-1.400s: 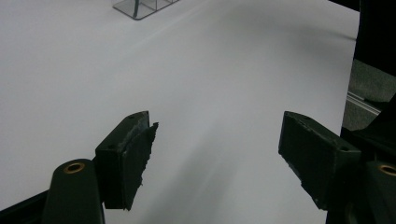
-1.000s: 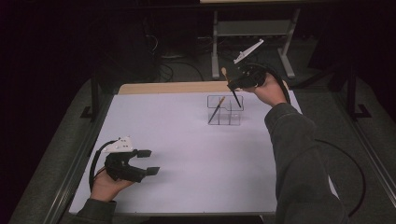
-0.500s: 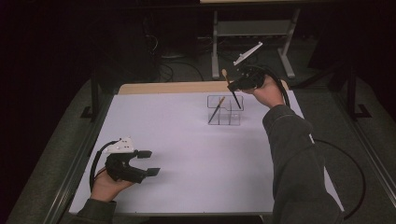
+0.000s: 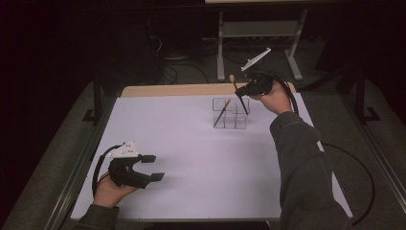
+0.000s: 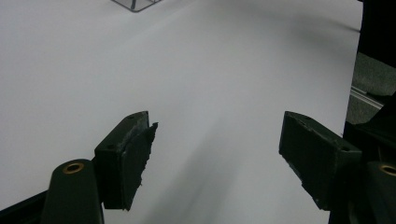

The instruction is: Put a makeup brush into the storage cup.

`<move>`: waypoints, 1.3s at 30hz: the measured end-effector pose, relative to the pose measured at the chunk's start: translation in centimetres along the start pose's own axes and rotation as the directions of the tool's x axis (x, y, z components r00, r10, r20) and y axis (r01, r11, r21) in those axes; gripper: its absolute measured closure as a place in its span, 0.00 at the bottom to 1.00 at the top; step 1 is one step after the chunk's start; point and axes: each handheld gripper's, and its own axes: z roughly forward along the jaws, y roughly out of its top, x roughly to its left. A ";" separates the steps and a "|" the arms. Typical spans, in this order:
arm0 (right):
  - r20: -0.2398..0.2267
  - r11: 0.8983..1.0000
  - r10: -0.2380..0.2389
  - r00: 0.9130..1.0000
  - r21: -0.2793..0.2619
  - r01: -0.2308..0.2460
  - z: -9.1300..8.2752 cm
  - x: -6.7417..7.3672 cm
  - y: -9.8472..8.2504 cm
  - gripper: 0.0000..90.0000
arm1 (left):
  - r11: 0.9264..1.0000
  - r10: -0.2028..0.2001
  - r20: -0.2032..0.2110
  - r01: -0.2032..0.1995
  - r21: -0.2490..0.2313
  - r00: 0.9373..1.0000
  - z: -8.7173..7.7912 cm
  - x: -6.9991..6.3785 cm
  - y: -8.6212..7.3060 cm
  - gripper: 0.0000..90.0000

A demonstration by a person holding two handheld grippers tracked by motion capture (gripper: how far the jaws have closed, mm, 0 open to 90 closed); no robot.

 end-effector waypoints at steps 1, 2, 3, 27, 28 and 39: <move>0.000 1.000 -0.004 1.000 -0.001 0.004 0.0 0.0 -0.1 0.92 | 1.000 -0.007 0.001 0.007 0.000 1.000 0.0 0.0 0.0 0.27; -0.002 1.000 -0.004 1.000 -0.001 0.004 0.0 -0.1 -0.1 0.92 | 1.000 -0.007 0.001 0.007 0.000 1.000 0.0 0.0 0.0 0.27; -0.003 1.000 0.000 1.000 -0.001 0.000 0.0 0.0 -0.1 0.92 | 1.000 -0.010 0.002 0.010 -0.002 1.000 -0.1 0.0 0.0 0.27; -0.001 1.000 0.021 1.000 0.012 -0.021 0.9 0.1 -1.4 0.91 | 1.000 -0.017 -0.003 0.017 -0.005 1.000 -0.3 0.0 0.0 0.27; -0.002 1.000 0.020 1.000 0.012 -0.020 0.9 0.1 -1.4 0.91 | 1.000 -0.018 -0.003 0.018 -0.004 1.000 -0.3 0.0 0.0 0.27; -0.005 1.000 0.024 1.000 0.021 -0.023 1.5 0.1 -2.1 0.91 | 1.000 -0.020 -0.005 0.020 -0.013 1.000 -0.4 0.0 0.0 0.27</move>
